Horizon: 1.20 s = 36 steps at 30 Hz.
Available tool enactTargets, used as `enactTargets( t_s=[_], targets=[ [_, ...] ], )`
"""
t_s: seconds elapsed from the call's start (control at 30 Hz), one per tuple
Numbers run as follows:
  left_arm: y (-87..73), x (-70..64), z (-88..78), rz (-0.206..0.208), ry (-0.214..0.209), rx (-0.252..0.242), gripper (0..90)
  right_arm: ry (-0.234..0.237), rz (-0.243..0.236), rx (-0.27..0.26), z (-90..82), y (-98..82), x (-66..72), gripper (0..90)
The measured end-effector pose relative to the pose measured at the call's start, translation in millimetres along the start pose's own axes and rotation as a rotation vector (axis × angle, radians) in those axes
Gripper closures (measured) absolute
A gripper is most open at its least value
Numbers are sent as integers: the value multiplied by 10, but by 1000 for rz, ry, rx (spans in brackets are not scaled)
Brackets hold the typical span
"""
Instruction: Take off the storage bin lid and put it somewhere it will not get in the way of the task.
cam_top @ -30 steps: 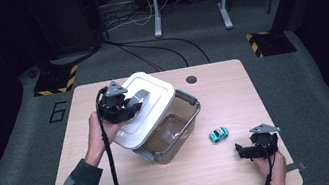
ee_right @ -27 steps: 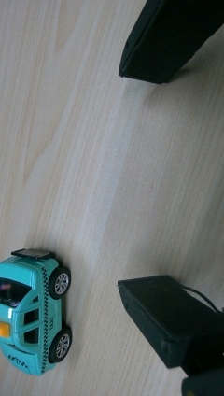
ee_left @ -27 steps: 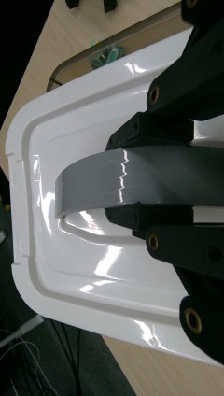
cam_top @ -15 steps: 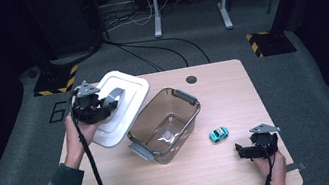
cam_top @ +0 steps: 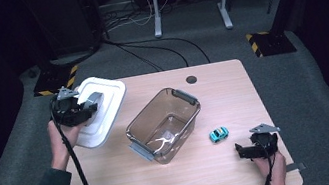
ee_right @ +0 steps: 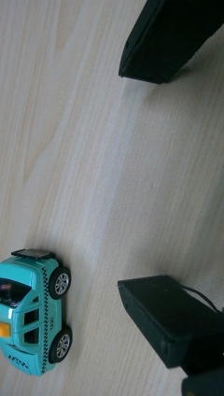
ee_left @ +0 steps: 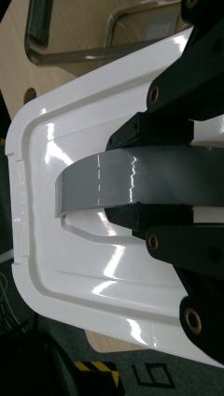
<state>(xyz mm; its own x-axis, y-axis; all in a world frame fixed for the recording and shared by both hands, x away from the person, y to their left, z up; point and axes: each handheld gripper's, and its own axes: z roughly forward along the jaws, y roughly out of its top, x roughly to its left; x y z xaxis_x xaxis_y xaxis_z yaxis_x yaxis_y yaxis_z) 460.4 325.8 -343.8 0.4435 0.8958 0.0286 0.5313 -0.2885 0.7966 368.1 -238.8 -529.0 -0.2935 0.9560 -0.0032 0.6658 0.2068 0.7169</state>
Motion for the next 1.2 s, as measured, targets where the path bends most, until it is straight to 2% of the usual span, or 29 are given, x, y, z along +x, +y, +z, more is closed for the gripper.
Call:
enactTargets(
  t_s=[0.3,0.57,0.63,0.67,0.73,1.07,1.2],
  targets=[
    [-220,183,239,-65,39,29,668,0,0,0,0,0,0,3],
    [-484,327,504,-133,63,78,669,-1,2,1,-1,0,2,3],
    [-538,357,556,-145,64,83,668,-1,0,-1,0,0,0,3],
    [-567,379,576,-137,65,97,668,-1,0,-1,0,0,0,3],
    [-651,400,660,-162,67,108,668,-1,3,1,-1,-1,3,3],
    [-862,434,897,-205,64,139,668,-1,4,1,-1,-1,3,3],
    [-930,429,979,-205,76,149,668,-1,3,1,-1,-1,3,3]
  ],
)
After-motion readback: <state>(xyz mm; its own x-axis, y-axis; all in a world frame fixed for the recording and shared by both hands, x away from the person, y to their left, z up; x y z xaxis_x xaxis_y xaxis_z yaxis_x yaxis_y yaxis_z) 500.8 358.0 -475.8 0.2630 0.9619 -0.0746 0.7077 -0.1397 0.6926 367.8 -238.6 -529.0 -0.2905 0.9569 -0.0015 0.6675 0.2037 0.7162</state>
